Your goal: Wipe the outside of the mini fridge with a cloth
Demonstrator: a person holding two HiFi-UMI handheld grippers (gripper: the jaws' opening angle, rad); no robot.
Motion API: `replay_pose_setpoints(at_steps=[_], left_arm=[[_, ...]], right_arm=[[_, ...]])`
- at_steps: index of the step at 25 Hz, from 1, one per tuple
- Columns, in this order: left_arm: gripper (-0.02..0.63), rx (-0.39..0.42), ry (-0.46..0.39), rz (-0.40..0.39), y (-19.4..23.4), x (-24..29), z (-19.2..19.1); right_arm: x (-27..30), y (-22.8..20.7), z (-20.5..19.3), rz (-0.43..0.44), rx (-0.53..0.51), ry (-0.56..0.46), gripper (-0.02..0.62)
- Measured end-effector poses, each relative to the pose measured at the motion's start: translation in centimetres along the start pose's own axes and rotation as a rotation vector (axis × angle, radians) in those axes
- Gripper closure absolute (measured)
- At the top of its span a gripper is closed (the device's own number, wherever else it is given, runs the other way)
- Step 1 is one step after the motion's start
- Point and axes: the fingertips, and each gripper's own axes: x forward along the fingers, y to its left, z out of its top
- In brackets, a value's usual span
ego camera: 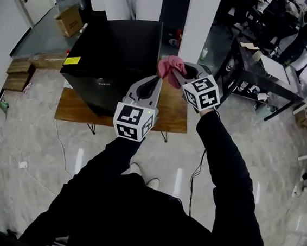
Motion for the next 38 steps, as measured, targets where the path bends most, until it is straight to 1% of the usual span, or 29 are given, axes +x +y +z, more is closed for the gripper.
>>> replay_pose_setpoints(at_steps=[5, 9, 11, 13, 15, 17, 22, 26, 29, 32, 35, 38], left_arm=[[0.6, -0.024, 0.005, -0.017, -0.2, 0.9, -3.0], [0.6, -0.059, 0.018, -0.058, -0.1, 1.1, -5.3], [0.6, -0.046, 0.014, -0.063, 0.0, 1.0, -5.8], [0.6, -0.032, 0.002, -0.073, 0.1, 0.9, -6.2], [0.6, -0.048, -0.004, -0.09, 0.2, 0.9, -6.7], [0.6, -0.074, -0.002, -0.111, 0.4, 0.9, -7.3], [0.6, -0.088, -0.009, -0.166, 0.2, 1.1, -8.2], [0.6, -0.092, 0.008, -0.187, -0.3, 1.4, -9.1], [0.6, -0.103, 0.011, -0.181, -1.0, 1.9, -10.0], [0.6, -0.091, 0.003, -0.143, -1.2, 3.0, -10.8], [0.6, -0.098, 0.013, -0.105, -1.5, 3.8, -12.1], [0.6, -0.105, 0.033, -0.075, -2.0, 5.7, -13.9]], right_arm=[[3.9, 1.1, -1.6, 0.057, -0.022, 0.021, 0.502], [6.0, 2.3, -2.7, 0.079, -0.064, 0.007, 0.503], [6.8, 2.8, -3.0, 0.083, -0.075, -0.006, 0.505], [7.4, 2.8, -3.3, 0.088, -0.053, -0.018, 0.506], [7.8, 2.6, -3.6, 0.1, -0.027, -0.021, 0.508], [8.2, 2.6, -4.0, 0.109, -0.023, -0.012, 0.508], [9.3, 2.4, -5.0, 0.109, -0.072, 0.029, 0.509], [9.9, 2.1, -5.7, 0.123, -0.091, 0.038, 0.509], [10.2, 1.9, -6.6, 0.157, -0.088, 0.031, 0.511], [10.4, 1.3, -7.2, 0.2, -0.088, 0.004, 0.511], [11.0, 1.6, -8.8, 0.253, -0.102, 0.005, 0.511], [11.9, 0.8, -11.0, 0.308, -0.076, -0.012, 0.511]])
